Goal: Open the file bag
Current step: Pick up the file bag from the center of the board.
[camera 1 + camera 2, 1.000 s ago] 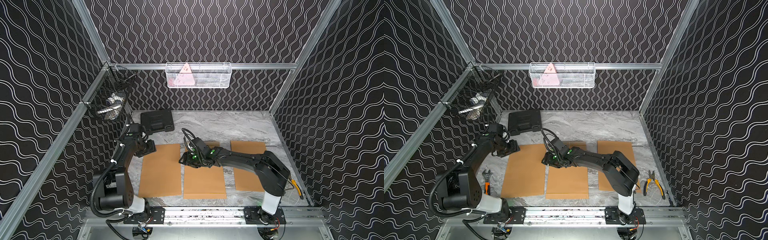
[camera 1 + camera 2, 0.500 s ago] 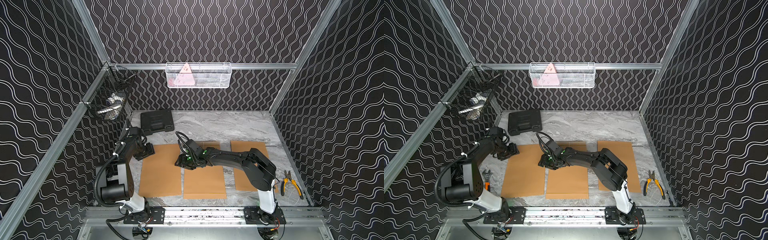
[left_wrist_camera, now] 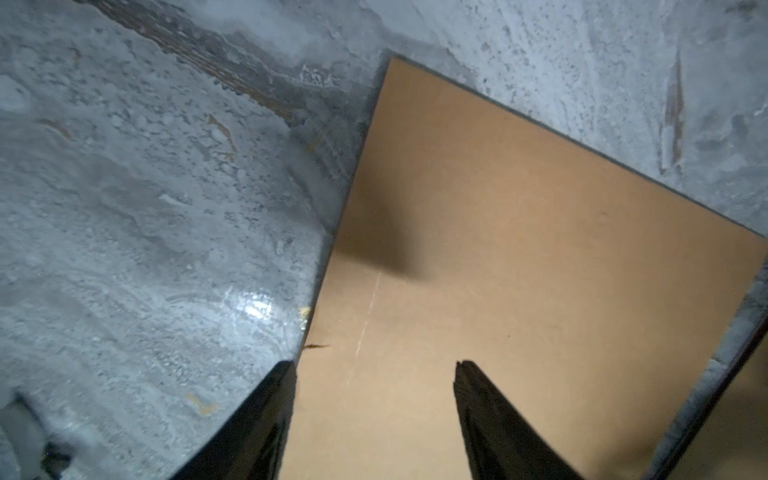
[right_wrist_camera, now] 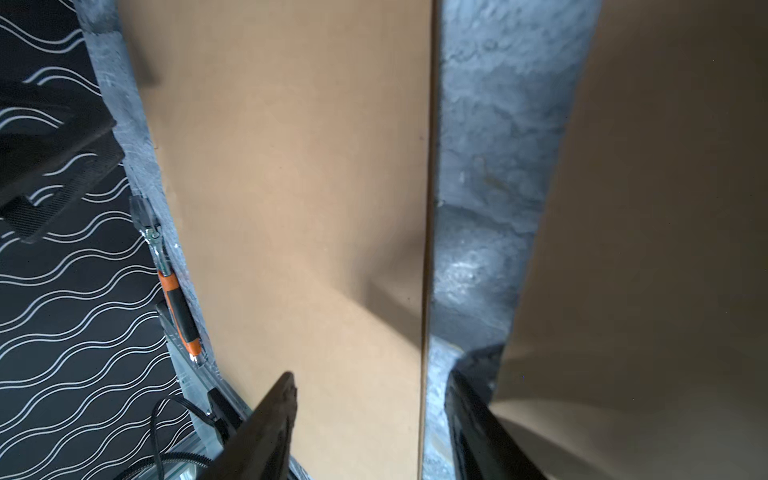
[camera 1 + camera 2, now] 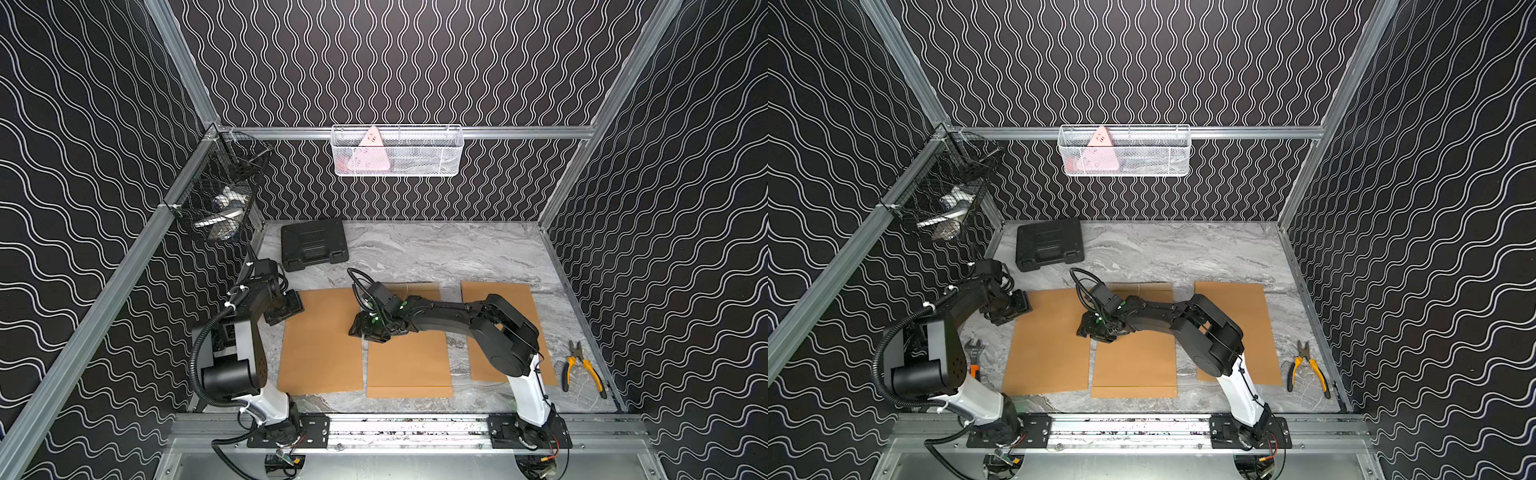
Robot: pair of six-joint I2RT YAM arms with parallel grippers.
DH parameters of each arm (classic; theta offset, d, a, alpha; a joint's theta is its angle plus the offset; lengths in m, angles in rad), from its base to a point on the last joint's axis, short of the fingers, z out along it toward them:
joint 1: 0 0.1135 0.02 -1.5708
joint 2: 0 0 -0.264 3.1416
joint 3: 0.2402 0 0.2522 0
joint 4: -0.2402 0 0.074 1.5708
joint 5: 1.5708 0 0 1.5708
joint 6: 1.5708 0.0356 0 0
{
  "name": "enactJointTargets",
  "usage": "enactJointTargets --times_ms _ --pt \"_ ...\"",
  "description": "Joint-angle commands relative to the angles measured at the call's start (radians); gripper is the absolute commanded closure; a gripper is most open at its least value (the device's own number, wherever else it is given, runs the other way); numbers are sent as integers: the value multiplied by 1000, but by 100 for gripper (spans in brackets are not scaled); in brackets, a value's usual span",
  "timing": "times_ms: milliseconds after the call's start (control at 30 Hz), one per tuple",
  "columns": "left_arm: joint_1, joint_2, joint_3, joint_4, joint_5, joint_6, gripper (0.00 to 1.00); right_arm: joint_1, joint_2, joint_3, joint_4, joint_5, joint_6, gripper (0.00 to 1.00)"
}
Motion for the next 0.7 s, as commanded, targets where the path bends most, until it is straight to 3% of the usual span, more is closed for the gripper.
enactJointTargets --times_ms 0,667 --pt "7 10 -9 17 -22 -9 35 0 5 10 -16 4 -7 42" --pt "13 131 -4 16 4 3 35 2 41 51 -43 1 -14 42"
